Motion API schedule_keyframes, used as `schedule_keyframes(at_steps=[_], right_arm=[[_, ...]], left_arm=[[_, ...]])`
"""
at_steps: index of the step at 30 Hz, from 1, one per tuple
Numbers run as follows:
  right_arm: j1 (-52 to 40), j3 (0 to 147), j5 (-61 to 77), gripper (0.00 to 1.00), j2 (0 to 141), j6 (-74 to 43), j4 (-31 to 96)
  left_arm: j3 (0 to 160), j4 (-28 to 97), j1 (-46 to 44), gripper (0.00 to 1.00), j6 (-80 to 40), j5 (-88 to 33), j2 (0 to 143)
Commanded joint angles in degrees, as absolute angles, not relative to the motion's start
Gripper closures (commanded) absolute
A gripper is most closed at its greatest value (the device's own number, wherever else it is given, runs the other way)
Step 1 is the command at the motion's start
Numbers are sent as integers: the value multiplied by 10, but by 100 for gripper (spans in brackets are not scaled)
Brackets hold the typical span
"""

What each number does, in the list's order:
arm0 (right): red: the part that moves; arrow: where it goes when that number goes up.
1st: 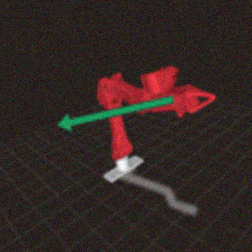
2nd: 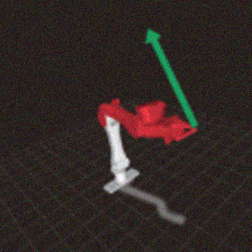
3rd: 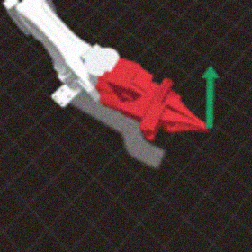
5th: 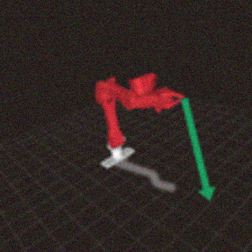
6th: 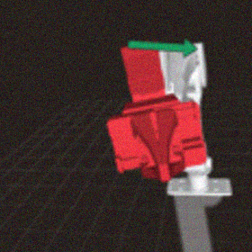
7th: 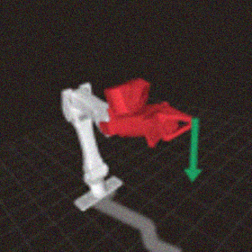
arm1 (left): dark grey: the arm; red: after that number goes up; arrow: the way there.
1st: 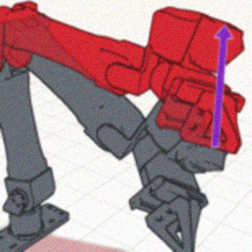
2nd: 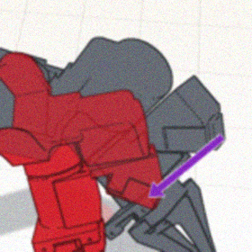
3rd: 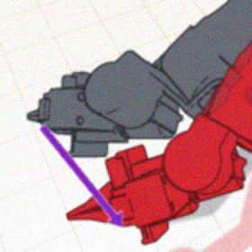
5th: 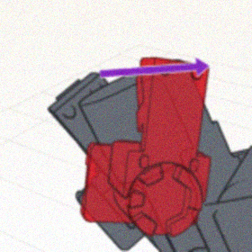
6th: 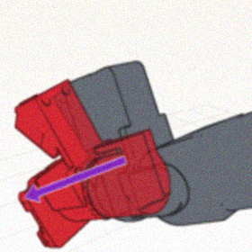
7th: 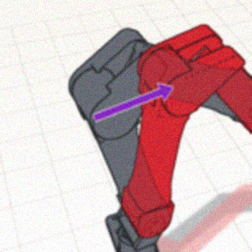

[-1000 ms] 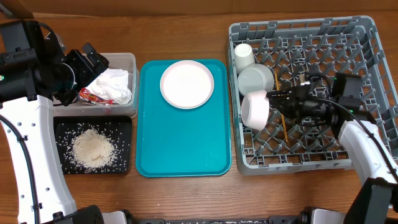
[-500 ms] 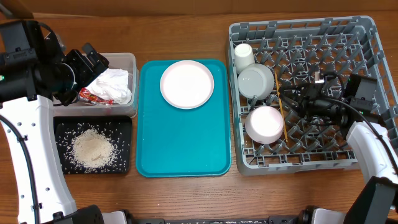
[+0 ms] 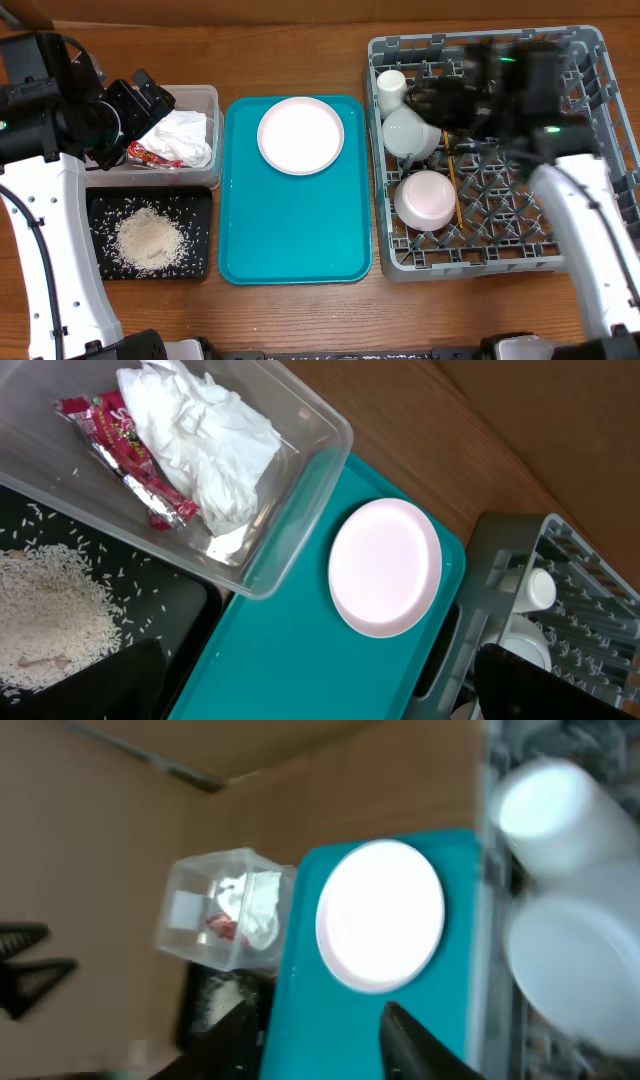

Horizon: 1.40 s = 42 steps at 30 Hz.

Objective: Sort waste into correct bins and load items into the dishwasher
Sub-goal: 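Move the right gripper back to the remaining white plate on the tray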

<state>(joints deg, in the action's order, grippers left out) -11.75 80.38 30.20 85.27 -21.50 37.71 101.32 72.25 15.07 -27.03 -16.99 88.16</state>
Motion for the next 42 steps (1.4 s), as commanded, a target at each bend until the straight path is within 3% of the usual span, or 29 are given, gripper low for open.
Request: schedule_keyframes(at_steps=[1, 4, 8, 19, 24, 27, 29, 38, 42], right_arm=[[-242, 821, 23, 52, 852, -119, 356], [-329, 821, -67, 50, 875, -79, 322], [-401, 820, -75, 51, 938, -59, 251], [-421, 820, -79, 48, 1157, -59, 96], [-421, 820, -76, 66, 1216, -60, 62], [-421, 820, -59, 85, 1234, -60, 65], [-421, 818, -34, 91, 1236, -62, 67], [-421, 816, 70, 93, 1236, -206, 159], [-421, 816, 114, 93, 1236, -214, 184]], left_arm=[[1025, 722, 150, 0, -270, -174, 873], [1025, 722, 150, 0, -270, -174, 873], [1025, 722, 150, 0, -270, -174, 873], [1025, 722, 150, 0, -270, -174, 873], [1025, 722, 150, 0, -270, -174, 873], [1025, 722, 150, 0, -270, -174, 873], [1025, 722, 150, 0, -270, -174, 873], [1025, 722, 150, 0, -270, -174, 873], [1025, 722, 150, 0, -270, -174, 873]])
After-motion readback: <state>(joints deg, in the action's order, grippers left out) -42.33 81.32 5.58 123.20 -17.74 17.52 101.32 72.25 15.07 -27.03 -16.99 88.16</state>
